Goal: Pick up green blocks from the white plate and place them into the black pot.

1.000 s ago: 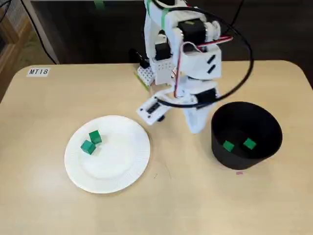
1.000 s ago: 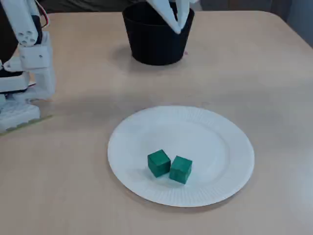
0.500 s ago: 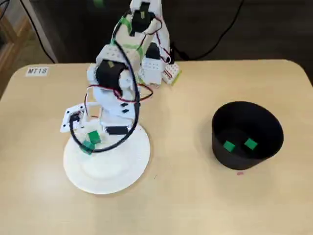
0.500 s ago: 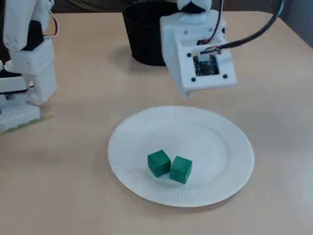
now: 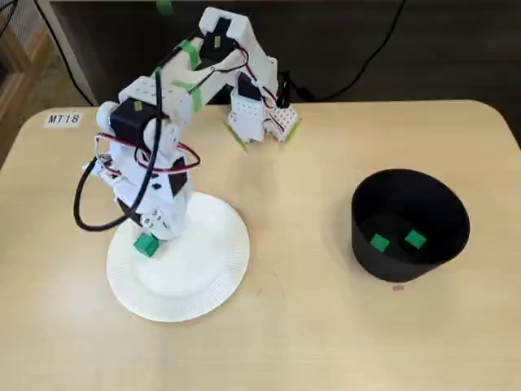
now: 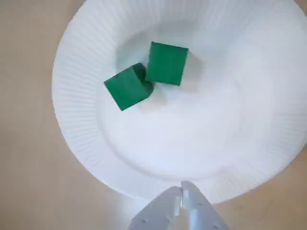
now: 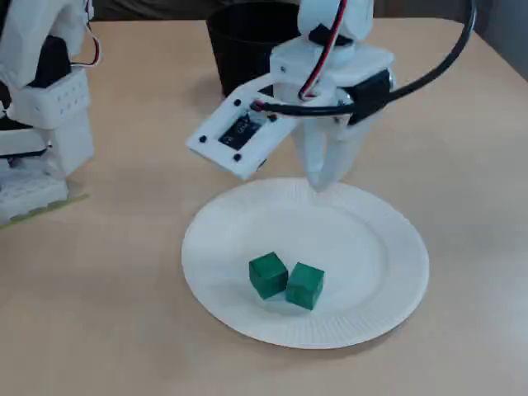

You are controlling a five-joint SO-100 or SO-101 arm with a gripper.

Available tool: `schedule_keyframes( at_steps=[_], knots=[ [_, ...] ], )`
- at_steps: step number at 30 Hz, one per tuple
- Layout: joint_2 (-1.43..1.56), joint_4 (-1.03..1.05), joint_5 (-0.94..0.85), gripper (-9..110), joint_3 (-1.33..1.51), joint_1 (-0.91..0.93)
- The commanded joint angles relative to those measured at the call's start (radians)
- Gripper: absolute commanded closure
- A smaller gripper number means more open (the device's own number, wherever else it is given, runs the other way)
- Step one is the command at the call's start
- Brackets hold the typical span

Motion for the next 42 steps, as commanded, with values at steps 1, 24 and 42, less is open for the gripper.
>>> schedule_keyframes(
  at_steps=[1,24,42],
  knots=[
    [-0.008,-0.014,0.284,104,-0.051,0.011],
    [-0.074,0.002,0.426,91,-0.133,0.178],
    [-0.08,0.006,0.581,84,-0.037,0.147]
  ],
)
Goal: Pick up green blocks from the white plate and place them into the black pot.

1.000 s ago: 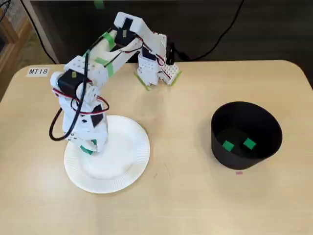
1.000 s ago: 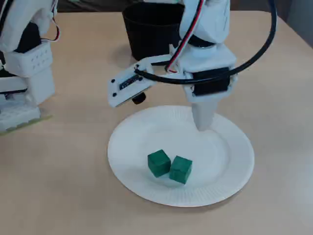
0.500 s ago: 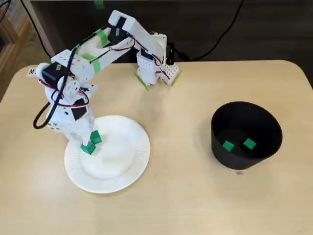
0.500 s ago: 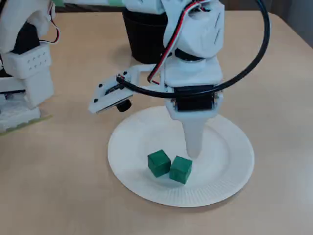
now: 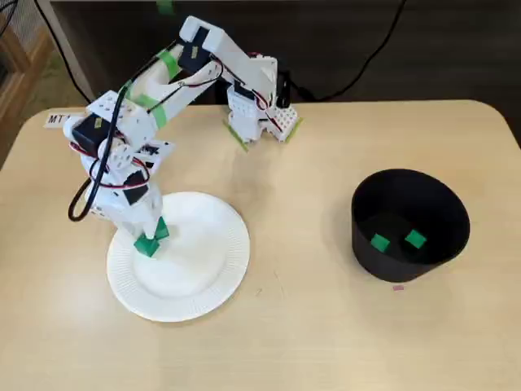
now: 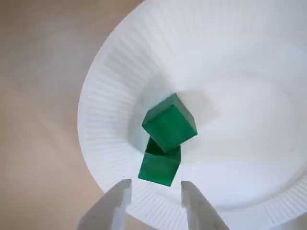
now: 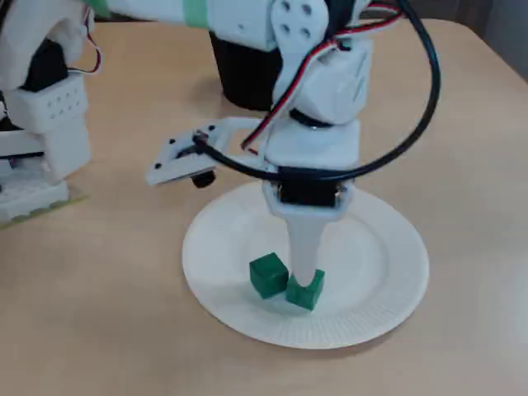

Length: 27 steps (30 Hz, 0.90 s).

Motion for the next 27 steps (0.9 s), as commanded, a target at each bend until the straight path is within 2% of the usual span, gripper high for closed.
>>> schedule_keyframes(
  at_steps=[1,27],
  knots=[
    [0.015,0.003,0.005,83,-0.046,-0.015],
    [-0.089,0.002,0.146,84,-0.1,-0.015]
  ],
)
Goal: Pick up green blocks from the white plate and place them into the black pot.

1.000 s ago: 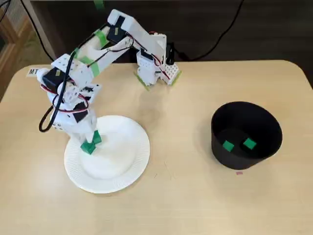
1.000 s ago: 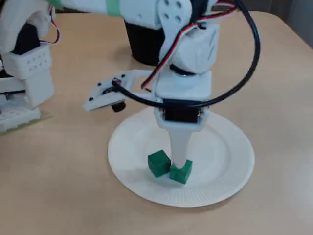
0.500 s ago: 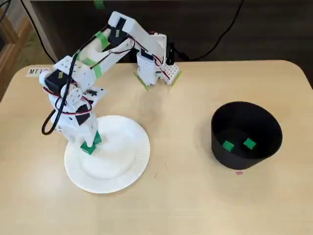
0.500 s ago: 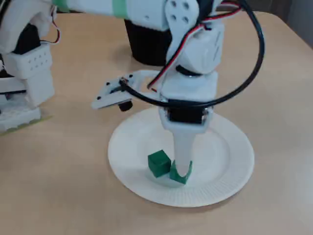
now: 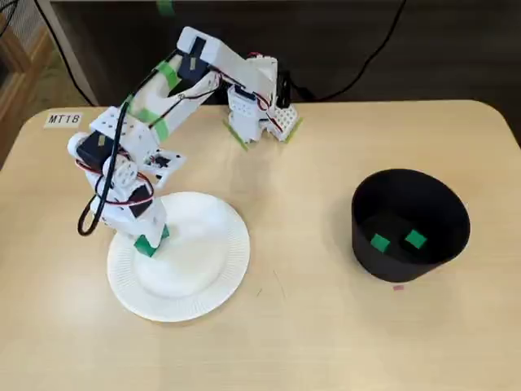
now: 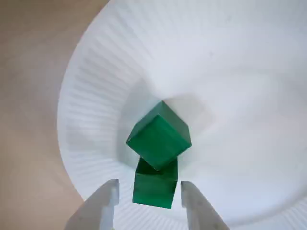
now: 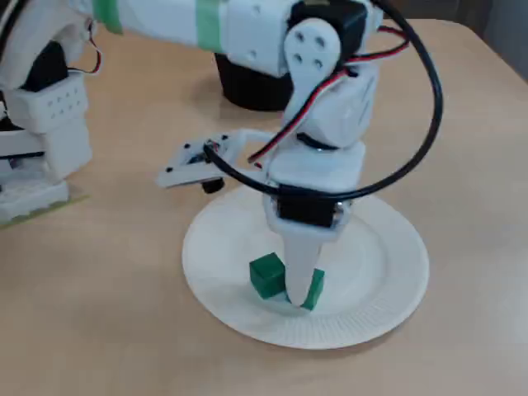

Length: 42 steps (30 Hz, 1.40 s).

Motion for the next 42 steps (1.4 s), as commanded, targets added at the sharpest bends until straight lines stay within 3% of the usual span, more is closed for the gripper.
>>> schedule_keyframes(
  at_steps=[1,5,8,19,23,28,33,42],
  knots=[
    [-0.002,0.002,0.012,84,-0.057,-0.011],
    [-0.035,0.002,0.028,90,-0.092,-0.015],
    [-0.081,0.0,-0.026,104,-0.155,-0.018],
    [-0.118,0.0,-0.098,104,-0.313,-0.029],
    [-0.152,0.0,-0.276,104,-0.543,-0.081],
    [-0.173,0.0,-0.641,104,-0.845,-0.195],
    [-0.008,0.003,-0.92,104,-0.842,-0.37],
    [0.282,0.005,-1.154,104,-0.54,-0.836]
  ],
)
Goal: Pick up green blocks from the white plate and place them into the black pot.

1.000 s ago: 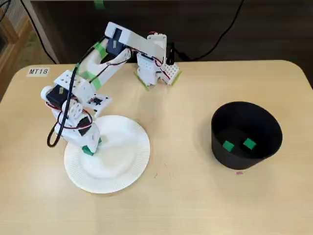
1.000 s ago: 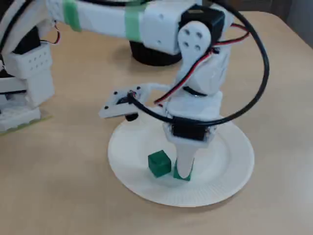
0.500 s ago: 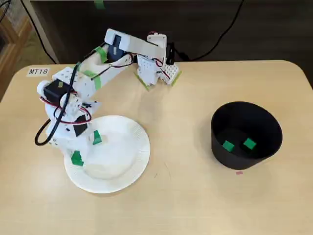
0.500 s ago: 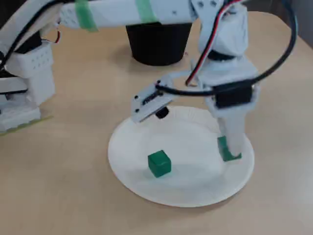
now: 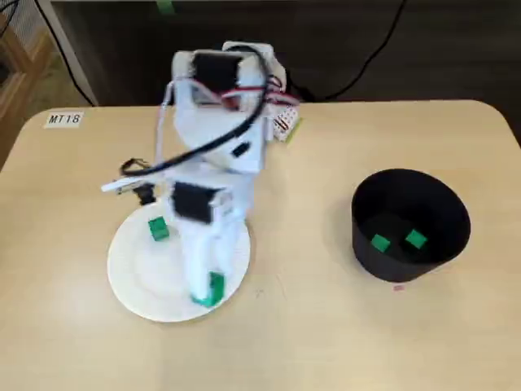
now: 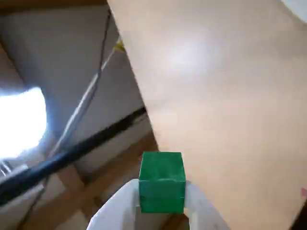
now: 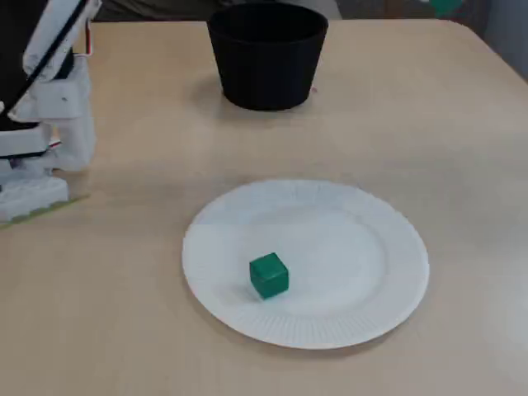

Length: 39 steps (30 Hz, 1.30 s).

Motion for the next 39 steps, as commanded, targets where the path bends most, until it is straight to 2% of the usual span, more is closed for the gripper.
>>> schedule_keyframes(
  at_steps=[1,8,15,17,20,26,32,37,39],
  knots=[
    [0.173,-0.006,-0.078,104,0.178,-0.179],
    [0.385,-0.015,-0.181,104,0.641,-0.454],
    [0.396,-0.091,-0.158,104,0.818,-0.563],
    [0.402,-0.12,-0.135,102,0.831,-0.566],
    [0.423,-0.141,-0.156,92,0.834,-0.549],
    [0.453,-0.14,-0.13,87,0.834,-0.48],
    [0.465,-0.115,-0.078,89,0.838,-0.439],
    [0.489,-0.069,0.023,104,0.838,-0.356],
    [0.499,-0.048,0.067,104,0.838,-0.302]
  ],
)
